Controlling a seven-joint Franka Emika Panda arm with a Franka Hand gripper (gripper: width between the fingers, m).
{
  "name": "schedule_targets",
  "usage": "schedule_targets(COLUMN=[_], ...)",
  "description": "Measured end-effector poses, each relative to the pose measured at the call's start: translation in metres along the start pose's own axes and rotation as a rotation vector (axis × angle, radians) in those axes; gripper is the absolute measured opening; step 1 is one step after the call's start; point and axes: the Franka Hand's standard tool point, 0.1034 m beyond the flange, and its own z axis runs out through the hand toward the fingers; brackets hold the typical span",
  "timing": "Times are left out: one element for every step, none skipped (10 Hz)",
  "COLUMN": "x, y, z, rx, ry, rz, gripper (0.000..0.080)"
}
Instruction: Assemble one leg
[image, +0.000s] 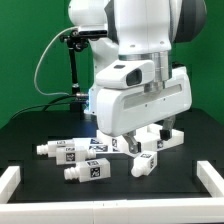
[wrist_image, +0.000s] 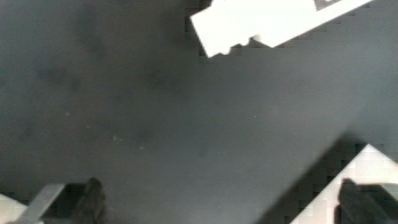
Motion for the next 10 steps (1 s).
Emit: schedule_targets(x=[-0.002, -0.010, -0.020, -0.025, -0.028, -0.023, -0.023, -0.022, -0.024, -0.037], y=[0.001, 0.001, -0.007, -0.012, -0.011, -0.002, -0.004, -0.005, -0.006, -0.011], z=[0.000, 0.002, 0.005, 0.007, 0.012, 0.010, 0.012, 0.012, 0.013, 0.026], rx=[-0.001, 0.000, 0.013, 0.021, 0.036, 0.009, 0.013, 0.018, 0.028, 0.048], ry=[0.001, 0.010, 0.010, 0.007, 0.017, 0.080, 0.081, 0.082, 0.082, 0.065], rz=[0.033, 0.219, 0.436, 0.523, 0.574, 0.590, 0.651, 0.721, 0.806, 0.949], gripper=[0.0650, 0.0650, 0.0650, 0.0650, 0.0650, 0.0650, 0.0650, 0.0650, 0.0650, 0.0649])
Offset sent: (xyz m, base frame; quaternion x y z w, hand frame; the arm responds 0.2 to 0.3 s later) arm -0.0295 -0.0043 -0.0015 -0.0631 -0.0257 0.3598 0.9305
